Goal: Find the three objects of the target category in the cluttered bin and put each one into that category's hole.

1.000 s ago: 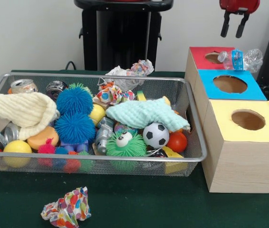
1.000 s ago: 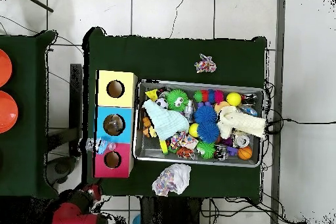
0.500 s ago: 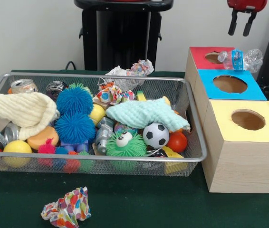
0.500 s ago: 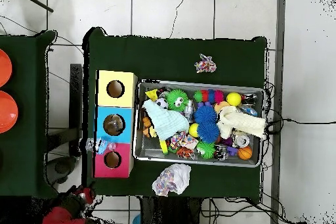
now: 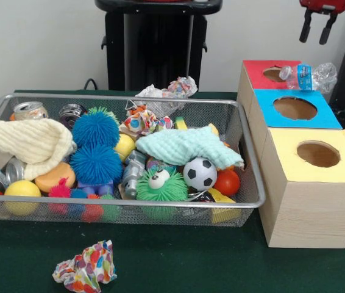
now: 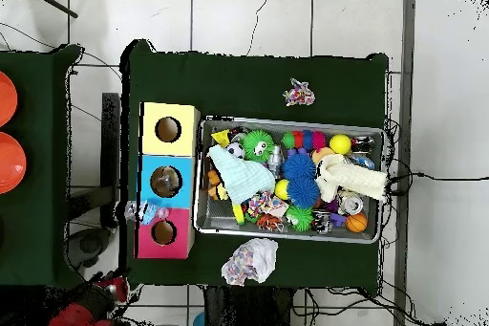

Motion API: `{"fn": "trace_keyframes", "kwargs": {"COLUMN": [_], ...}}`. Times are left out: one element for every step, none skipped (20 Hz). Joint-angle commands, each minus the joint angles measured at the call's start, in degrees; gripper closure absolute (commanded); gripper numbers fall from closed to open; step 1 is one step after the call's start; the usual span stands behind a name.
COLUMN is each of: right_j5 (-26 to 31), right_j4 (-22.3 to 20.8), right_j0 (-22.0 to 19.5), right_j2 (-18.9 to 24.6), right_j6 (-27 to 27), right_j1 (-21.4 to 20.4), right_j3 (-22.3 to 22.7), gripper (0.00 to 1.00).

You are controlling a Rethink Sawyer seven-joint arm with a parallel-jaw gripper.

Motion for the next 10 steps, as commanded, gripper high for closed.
{"fn": "trace_keyframes", "kwargs": {"right_j5": [7.38, 7.56, 7.74, 7.83, 8.10, 8.40, 8.61, 9.00, 9.01, 9.02], "right_j4": [2.67, 2.47, 2.30, 2.15, 2.00, 1.83, 1.75, 1.60, 1.52, 1.45], "right_j0": [-0.42, -0.46, -0.55, -0.52, -0.46, -0.44, -0.38, -0.50, -0.56, -0.62], "right_j2": [-0.14, -0.12, -0.04, 0.04, 0.00, -0.02, -0.04, 0.02, 0.07, 0.13], "right_j6": [16.46, 16.61, 16.76, 17.01, 17.22, 17.47, 17.76, 17.81, 17.89, 17.97], "right_j1": [1.84, 1.88, 1.81, 1.60, 1.52, 1.57, 1.56, 1.58, 1.57, 1.56], "right_j3": [-5.47, -5.68, -5.78, -5.61, -5.70, -5.91, -6.06, -6.35, -6.39, -6.44], "gripper": [0.00, 0.00, 0.00, 0.00, 0.00, 0.00, 0.00, 0.00, 0.00, 0.00]}}
